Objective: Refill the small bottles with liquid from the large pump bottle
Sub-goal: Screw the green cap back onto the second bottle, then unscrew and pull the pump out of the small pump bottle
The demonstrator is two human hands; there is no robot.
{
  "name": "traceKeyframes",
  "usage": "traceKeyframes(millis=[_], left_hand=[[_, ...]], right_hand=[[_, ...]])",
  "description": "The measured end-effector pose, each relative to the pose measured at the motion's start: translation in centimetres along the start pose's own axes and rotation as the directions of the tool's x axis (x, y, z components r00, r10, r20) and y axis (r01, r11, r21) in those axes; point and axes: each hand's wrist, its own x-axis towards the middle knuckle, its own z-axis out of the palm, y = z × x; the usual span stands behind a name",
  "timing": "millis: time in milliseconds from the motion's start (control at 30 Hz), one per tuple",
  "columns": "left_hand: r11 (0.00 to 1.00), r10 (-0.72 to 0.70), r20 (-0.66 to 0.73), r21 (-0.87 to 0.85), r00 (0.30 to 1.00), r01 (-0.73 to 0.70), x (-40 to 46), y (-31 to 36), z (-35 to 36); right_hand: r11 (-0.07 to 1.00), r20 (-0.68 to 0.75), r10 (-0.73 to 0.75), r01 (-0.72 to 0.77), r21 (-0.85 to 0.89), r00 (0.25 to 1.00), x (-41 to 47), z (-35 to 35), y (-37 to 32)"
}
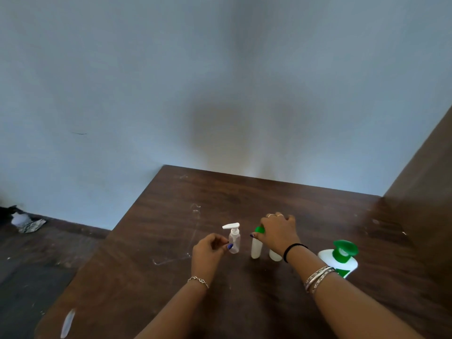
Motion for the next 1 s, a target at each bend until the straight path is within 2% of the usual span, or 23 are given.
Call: traceKeyframes(millis=[133, 433, 800, 1000], left_hand=[[1.0, -0.02, -0.011, 0.007, 1.0, 0.02, 1.0, -0.9, 0.4], [0.998, -0.044, 0.148, 0.054, 0.988, 0.036, 2.9, -1.2, 1.6], [0.999, -0.042, 0.251, 0.019, 0.967, 0.038, 4.0, -2.5, 2.6], [0.995, -0.072, 0.259, 0.091, 0.963, 0.05, 4.2, -2.2, 3.2]], right_hand=[[1.0, -0.015, 0.028, -0.028, 0.003, 0.999, 0.1, 0.2, -0.1], [0.997, 0.029, 0.072, -0.071, -0.028, 0.997, 0.5, 0.2, -0.7], [0.996, 0.071, 0.055, -0.051, -0.067, 0.996, 0.9, 0.1, -0.9], [0.989, 0.011, 0.11, -0.111, 0.094, 0.994, 0.8, -0.3, -0.7]])
